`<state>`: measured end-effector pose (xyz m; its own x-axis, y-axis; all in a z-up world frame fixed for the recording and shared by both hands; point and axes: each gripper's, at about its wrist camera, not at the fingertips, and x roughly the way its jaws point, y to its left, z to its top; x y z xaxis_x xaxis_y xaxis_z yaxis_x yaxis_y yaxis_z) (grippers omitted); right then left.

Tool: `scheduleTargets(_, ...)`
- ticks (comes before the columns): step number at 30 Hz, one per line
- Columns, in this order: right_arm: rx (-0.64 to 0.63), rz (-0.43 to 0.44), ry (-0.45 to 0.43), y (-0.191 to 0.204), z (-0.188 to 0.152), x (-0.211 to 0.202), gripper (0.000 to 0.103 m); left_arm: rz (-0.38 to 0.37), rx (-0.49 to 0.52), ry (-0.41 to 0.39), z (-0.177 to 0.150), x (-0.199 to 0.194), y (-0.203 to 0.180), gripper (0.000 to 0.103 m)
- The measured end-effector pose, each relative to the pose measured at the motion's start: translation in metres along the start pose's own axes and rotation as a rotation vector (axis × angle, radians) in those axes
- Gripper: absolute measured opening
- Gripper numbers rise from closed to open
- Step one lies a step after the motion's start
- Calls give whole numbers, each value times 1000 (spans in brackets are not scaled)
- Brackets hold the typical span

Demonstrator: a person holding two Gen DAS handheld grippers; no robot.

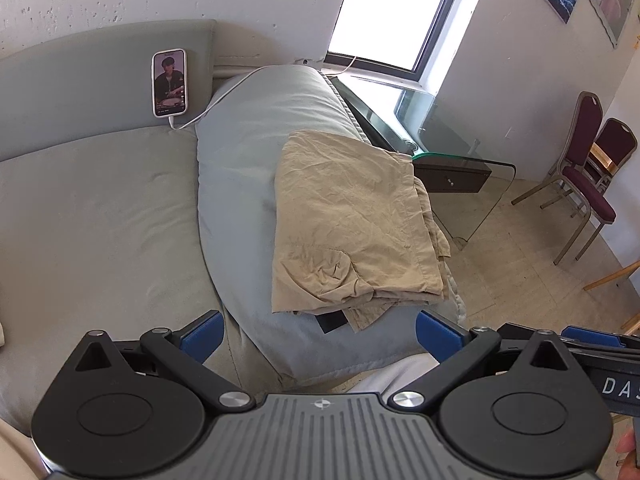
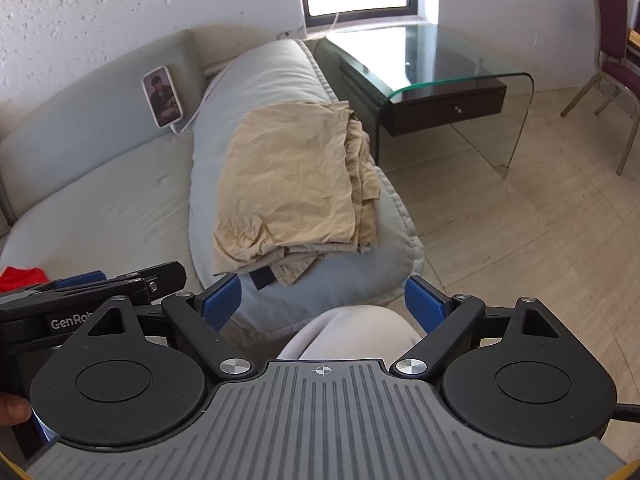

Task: Fold clothes

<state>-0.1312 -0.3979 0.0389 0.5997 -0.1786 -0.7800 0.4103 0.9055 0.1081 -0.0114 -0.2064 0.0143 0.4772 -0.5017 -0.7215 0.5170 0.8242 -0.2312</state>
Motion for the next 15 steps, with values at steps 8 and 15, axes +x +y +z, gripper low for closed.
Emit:
scheduleTargets(8,11,0,13,-4,-2,6,90,22,25,-8,-2,1,-5,102)
scheduleTargets(15,17,-1,17,-5,-5,8,90,24,32,-28,-4,2,-3,102)
